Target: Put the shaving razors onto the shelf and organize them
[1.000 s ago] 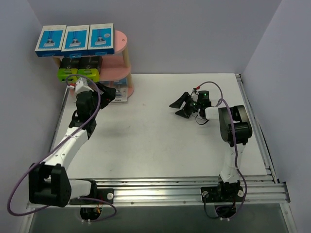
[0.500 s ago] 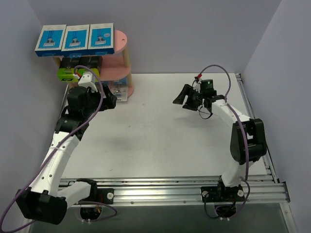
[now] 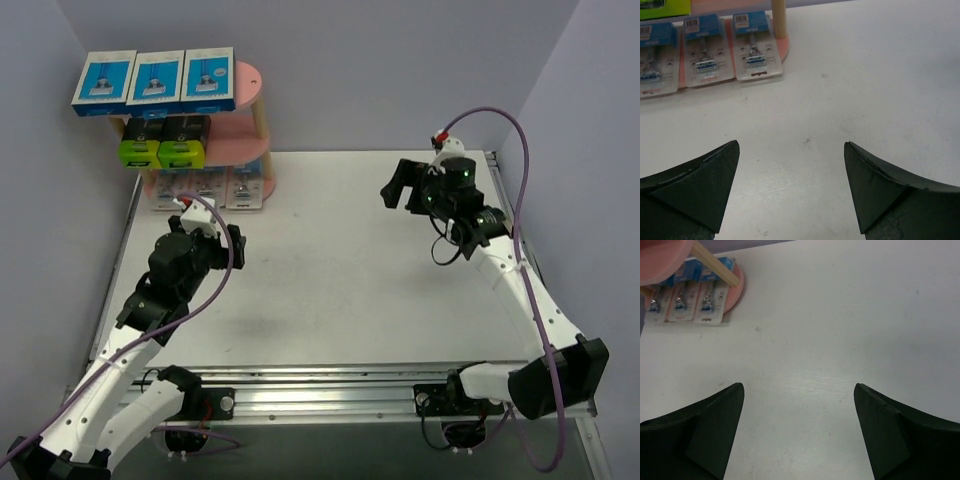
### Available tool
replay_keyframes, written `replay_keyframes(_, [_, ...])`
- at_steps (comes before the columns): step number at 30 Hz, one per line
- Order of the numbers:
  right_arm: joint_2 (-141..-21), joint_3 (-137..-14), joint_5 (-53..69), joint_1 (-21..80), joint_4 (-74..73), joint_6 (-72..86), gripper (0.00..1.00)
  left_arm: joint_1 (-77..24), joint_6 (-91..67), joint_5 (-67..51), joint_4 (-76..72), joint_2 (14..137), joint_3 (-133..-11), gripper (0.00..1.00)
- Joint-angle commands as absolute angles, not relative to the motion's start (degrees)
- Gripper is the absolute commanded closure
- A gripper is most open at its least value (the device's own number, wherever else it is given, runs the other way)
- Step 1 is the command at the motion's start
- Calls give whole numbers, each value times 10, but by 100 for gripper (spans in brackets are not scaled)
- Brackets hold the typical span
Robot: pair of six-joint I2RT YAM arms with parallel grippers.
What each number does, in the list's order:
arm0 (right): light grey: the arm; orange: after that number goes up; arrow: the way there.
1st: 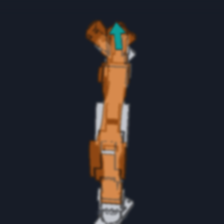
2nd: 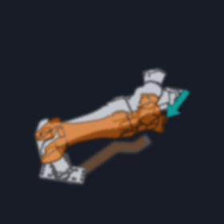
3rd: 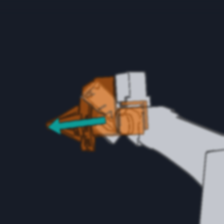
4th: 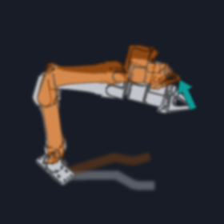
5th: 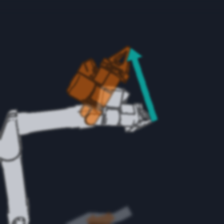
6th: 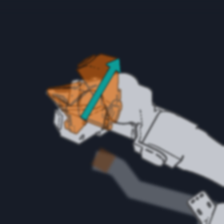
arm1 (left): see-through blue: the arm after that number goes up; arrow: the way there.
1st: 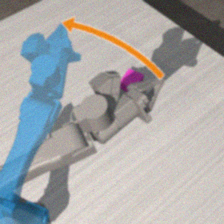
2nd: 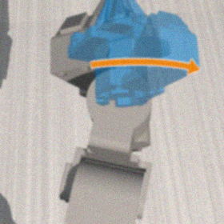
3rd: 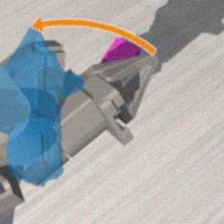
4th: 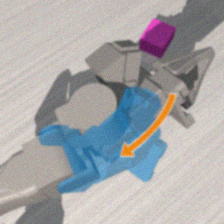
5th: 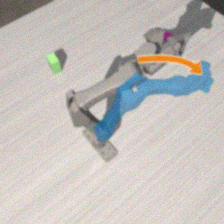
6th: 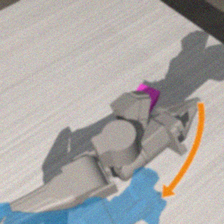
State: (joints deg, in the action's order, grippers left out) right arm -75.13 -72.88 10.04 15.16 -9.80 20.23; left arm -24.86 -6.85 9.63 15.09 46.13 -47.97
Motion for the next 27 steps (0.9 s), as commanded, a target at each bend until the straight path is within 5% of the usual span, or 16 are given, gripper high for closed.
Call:
replay_keyframes(1, [-712, -670, 31, 156, -83, 173, 13, -257, -38, 151, 91, 429, -455, 6])
replay_keyframes(27, [-680, -546, -59, 171, -30, 208, 8, -270, 21, 276, 106, 427, -444, 6])
